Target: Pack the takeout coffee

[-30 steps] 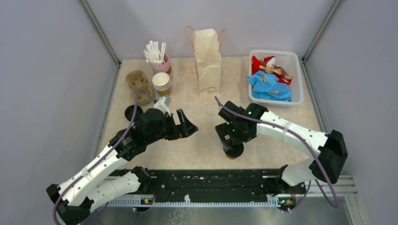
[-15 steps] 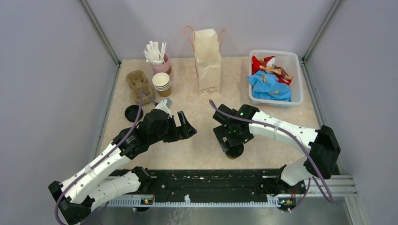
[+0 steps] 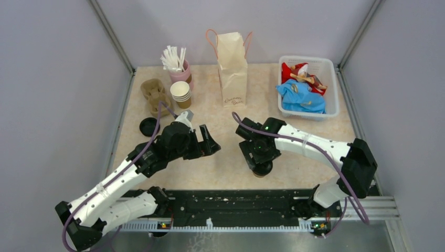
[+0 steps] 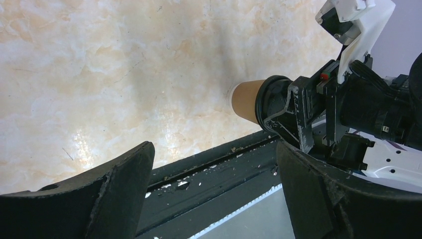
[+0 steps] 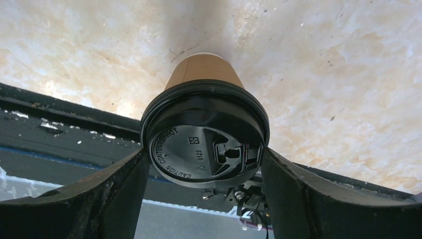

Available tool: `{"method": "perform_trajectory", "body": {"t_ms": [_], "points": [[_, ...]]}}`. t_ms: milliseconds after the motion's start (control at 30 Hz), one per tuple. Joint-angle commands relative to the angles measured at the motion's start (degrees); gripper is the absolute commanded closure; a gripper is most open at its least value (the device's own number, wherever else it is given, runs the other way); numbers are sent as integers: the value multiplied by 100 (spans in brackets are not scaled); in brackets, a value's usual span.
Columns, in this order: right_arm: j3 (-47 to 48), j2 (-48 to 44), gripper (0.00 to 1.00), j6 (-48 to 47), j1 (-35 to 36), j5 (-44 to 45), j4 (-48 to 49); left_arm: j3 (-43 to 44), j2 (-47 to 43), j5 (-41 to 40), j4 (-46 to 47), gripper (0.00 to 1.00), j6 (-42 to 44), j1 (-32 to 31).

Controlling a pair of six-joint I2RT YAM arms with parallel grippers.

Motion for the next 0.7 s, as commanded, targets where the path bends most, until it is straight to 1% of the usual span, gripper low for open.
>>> {"method": "perform_trajectory", "body": {"t_ms": [0,67,200,267,400,467,533,667], "points": [[-193,-130,25,145,-123,630,85,109,54,-42,154,2,71,21],[-430,-282,25,9,-528,723,312,126,90,-42,169,2,77,25],[-762,-505,26,-582,-1902,817,903,185,224,11,252,2,141,24],[-771,-489,26,-904,-2515,819,1180,258,353,48,276,2,197,21],[-638,-262,26,-1250,-3575,747,1742,395,592,117,319,2,338,34],[-615,-17,26,-1371,-3918,702,1968,441,696,178,381,2,388,49],[-570,238,26,-1450,-4089,818,2018,492,794,235,420,2,426,60],[-764,411,24,-1389,-4186,910,2131,545,880,233,431,2,453,67]]}}
